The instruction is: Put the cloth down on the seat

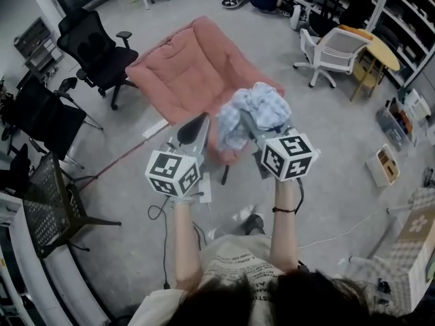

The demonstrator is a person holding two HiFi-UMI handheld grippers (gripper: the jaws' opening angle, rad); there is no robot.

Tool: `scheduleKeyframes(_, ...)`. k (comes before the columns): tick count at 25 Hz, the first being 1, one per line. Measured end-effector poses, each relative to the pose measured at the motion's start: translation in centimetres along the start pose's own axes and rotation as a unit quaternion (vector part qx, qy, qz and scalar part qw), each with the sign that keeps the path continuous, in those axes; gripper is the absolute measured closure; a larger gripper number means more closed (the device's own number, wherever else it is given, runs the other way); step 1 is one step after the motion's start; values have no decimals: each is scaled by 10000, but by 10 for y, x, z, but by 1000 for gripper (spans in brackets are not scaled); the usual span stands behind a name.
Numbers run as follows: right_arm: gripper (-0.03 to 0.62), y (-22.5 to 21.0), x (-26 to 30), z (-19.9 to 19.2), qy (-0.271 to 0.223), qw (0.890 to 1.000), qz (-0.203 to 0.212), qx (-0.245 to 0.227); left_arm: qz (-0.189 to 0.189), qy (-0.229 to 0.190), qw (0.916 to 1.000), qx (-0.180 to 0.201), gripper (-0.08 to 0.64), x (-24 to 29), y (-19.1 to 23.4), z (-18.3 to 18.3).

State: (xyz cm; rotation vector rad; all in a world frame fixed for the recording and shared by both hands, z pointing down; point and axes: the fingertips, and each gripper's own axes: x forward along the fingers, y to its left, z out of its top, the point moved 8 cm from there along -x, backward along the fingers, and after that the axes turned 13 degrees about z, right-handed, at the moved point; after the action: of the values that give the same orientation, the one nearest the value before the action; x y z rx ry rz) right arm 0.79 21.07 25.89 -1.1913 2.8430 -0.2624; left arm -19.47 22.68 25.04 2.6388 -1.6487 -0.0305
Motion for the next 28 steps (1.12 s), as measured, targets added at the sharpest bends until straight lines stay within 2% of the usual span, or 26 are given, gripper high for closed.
scheduleKeyframes(8, 382, -62, 20, 9, 99, 9995, 238, 188, 132, 47, 9999, -48, 565, 57, -6, -2)
scheduleKeyframes(15, 382, -107, 21, 10, 312, 9986, 424, 109, 295, 47, 9995, -84, 565, 96, -25, -9)
scheduleKeyframes(22, 382, -146, 14, 9, 557, 9963, 660, -20, 501, 19, 9983, -291, 566, 128, -53, -22)
scheduleKeyframes(28, 382, -173, 6, 5, 656, 9956, 673, 35, 592, 92, 9977, -303, 566, 146, -70, -27)
